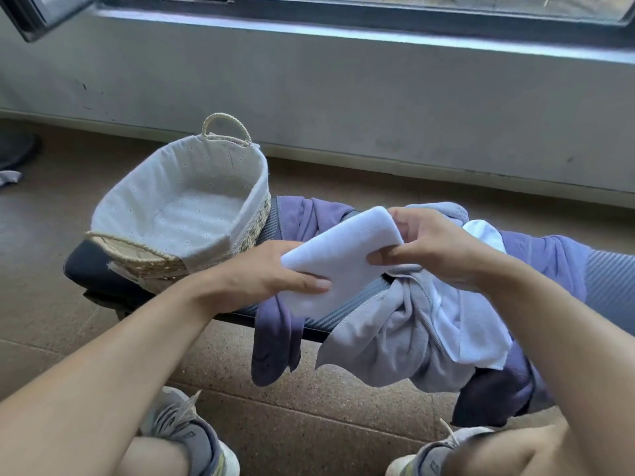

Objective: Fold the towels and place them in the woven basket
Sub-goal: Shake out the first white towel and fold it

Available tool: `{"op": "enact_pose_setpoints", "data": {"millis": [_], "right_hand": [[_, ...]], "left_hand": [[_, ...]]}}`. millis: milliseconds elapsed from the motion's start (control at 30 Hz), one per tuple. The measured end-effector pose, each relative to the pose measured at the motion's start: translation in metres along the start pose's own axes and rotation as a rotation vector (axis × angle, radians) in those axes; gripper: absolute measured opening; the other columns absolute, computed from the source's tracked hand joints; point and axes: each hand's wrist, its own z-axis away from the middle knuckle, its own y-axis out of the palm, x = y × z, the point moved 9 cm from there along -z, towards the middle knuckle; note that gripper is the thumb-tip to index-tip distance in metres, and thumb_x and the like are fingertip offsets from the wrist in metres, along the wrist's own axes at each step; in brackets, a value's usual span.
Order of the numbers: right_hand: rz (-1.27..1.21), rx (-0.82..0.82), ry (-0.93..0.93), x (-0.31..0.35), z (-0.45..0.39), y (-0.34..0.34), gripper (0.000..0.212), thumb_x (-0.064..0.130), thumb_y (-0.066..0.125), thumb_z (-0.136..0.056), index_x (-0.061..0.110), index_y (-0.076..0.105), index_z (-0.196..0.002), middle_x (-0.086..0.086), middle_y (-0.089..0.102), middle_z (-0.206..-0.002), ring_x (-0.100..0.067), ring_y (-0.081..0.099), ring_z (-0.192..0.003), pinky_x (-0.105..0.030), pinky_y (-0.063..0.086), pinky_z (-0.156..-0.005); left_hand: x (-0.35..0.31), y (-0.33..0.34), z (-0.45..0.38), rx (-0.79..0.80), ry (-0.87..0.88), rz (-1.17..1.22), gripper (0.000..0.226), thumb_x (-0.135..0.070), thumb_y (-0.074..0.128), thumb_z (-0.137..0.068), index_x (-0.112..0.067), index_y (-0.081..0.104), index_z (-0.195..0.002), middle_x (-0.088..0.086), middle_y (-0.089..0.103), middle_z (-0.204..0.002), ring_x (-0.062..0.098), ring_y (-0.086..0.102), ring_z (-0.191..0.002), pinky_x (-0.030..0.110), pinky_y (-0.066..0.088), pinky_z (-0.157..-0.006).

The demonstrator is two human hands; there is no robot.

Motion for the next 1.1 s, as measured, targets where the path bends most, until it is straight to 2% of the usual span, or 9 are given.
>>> {"op": "enact_pose_setpoints", "data": {"millis": [167,333,500,600,700,767,867,1000,1100], "right_hand": [[-0.122,-0.053,-0.013,0.003,-0.001,0.004,0.031,0.015,0.067,-0.094,0.003,0.067,-0.123,-0.021,0.072,-0.117,-0.025,0.069,-0.109,-0.037,0.053,-0.098],[-0.174,-0.14,0.113,-0.011,-0.01,0.014,0.03,0.025,0.051,-0.105,0.004,0.069,-0.117,-0.002,0.073,-0.092,-0.002,0.066,-0.072,-0.011,0.047,-0.057],[-0.192,-0.39,0.143,-0.024,-0.019,0.01,0.048,0.042,0.079,-0.083,0.025,0.063,-0.125,-0.003,0.074,-0.108,-0.015,0.071,-0.097,-0.027,0.05,-0.076],[-0.287,-0.438,0.162,-0.035,-0.025,0.032,0.044,0.044,0.075,-0.087,0.023,0.062,-0.124,-0.002,0.073,-0.112,-0.019,0.07,-0.107,-0.028,0.051,-0.078],[-0.198,-0.408,0.155,-0.04,-0.029,0.058,0.029,0.04,0.058,-0.093,0.021,0.067,-0.113,0.0,0.075,-0.105,-0.018,0.071,-0.102,-0.04,0.057,-0.088],[0.031,-0.397,0.145,-0.039,-0.029,0.063,0.021,0.027,0.049,-0.1,0.021,0.067,-0.108,0.004,0.074,-0.098,-0.016,0.07,-0.094,-0.04,0.056,-0.088],[0.292,-0.331,0.157,-0.04,-0.035,0.069,0.023,0.026,0.044,-0.102,0.022,0.064,-0.111,0.001,0.071,-0.101,-0.019,0.066,-0.096,-0.042,0.052,-0.089],[0.397,-0.359,0.12,-0.043,-0.042,0.078,0.024,0.024,0.038,-0.102,0.018,0.057,-0.115,-0.007,0.067,-0.107,-0.028,0.06,-0.103,-0.045,0.047,-0.091],[0.544,-0.44,0.09,-0.045,-0.038,0.083,0.025,0.026,0.033,-0.102,0.015,0.053,-0.113,-0.008,0.066,-0.104,-0.033,0.054,-0.105,-0.046,0.042,-0.093]], "left_hand": [[-0.003,0.001,0.0,-0.113,-0.021,-0.021,0.037,-0.027,0.085,-0.078,-0.016,0.073,-0.112,0.002,0.078,-0.103,0.013,0.073,-0.095,0.029,0.055,-0.085],[0.003,0.006,0.004,-0.351,-0.05,-0.146,0.063,-0.074,0.077,-0.064,-0.031,0.065,-0.108,-0.018,0.074,-0.094,-0.001,0.069,-0.087,0.024,0.052,-0.08],[0.013,0.019,0.001,-0.455,-0.118,-0.11,0.057,-0.059,0.084,-0.068,-0.025,0.061,-0.107,-0.013,0.073,-0.1,-0.001,0.069,-0.087,0.016,0.051,-0.07],[0.018,0.017,0.002,-0.565,-0.15,-0.07,0.067,-0.064,0.082,-0.067,-0.024,0.057,-0.114,-0.011,0.07,-0.107,0.007,0.067,-0.097,0.025,0.048,-0.075],[0.019,0.016,0.0,-0.616,-0.141,-0.082,0.075,-0.06,0.069,-0.084,-0.024,0.039,-0.142,-0.004,0.057,-0.137,0.017,0.057,-0.121,0.028,0.041,-0.091],[0.018,0.02,-0.005,-0.571,-0.12,-0.177,0.08,-0.051,0.053,-0.099,-0.028,0.008,-0.16,0.0,0.025,-0.164,0.016,0.029,-0.148,0.029,0.026,-0.112],[0.023,0.021,-0.008,-0.515,-0.112,-0.373,0.071,-0.042,0.035,-0.106,-0.026,-0.007,-0.161,-0.007,-0.015,-0.169,0.008,-0.01,-0.155,0.03,-0.001,-0.123],[0.018,0.022,-0.013,-0.514,0.022,-0.924,0.071,-0.048,0.001,-0.098,-0.016,-0.009,-0.161,-0.002,-0.022,-0.167,0.014,-0.026,-0.152,0.031,-0.017,-0.123],[0.024,0.025,-0.018,-0.504,0.042,-1.057,0.08,-0.047,-0.011,-0.089,-0.01,-0.007,-0.16,0.002,-0.018,-0.168,0.017,-0.023,-0.153,0.035,-0.015,-0.124]]}}
